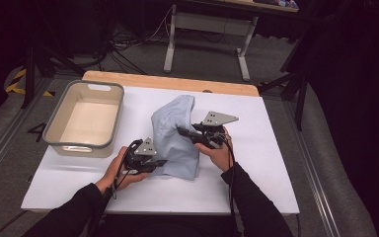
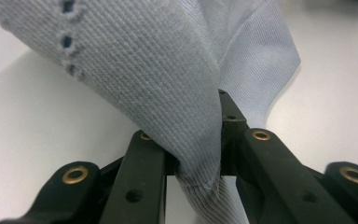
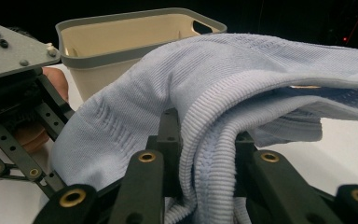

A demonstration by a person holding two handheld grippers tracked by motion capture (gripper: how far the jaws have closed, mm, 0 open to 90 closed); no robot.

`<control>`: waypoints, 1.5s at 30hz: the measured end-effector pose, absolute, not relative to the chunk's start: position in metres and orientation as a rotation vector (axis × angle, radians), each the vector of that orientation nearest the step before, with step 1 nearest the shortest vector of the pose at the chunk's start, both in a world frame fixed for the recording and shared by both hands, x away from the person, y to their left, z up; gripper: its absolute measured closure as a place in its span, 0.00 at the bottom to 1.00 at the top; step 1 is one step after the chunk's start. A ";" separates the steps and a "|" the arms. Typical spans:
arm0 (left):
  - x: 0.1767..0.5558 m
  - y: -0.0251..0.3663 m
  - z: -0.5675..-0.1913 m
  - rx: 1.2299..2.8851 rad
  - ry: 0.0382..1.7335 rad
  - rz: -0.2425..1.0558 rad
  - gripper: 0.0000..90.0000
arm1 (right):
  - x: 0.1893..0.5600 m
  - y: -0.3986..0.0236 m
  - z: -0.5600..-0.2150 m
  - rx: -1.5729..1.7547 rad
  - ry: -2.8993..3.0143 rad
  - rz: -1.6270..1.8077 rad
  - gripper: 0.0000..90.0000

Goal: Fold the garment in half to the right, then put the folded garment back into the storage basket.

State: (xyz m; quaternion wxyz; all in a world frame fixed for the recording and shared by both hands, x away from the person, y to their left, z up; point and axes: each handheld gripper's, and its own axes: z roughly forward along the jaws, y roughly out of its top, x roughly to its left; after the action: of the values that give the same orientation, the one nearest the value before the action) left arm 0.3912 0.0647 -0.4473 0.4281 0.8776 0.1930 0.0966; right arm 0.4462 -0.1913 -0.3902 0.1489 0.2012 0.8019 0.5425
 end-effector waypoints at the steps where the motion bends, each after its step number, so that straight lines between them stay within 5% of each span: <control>1: 0.391 0.065 -0.447 2.195 0.480 0.246 0.86 | 0.446 -0.191 -0.390 0.579 2.302 1.557 0.82; 45: 0.401 0.086 -0.390 2.212 0.453 0.393 0.87 | 0.451 -0.173 -0.349 0.558 2.150 1.613 0.82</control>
State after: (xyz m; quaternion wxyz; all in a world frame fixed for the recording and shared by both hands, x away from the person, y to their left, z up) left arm 0.4015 0.0865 -0.3904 0.4122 0.8793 0.1801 0.1563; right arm 0.4508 -0.1732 -0.3487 0.1970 0.1994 0.7678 0.5760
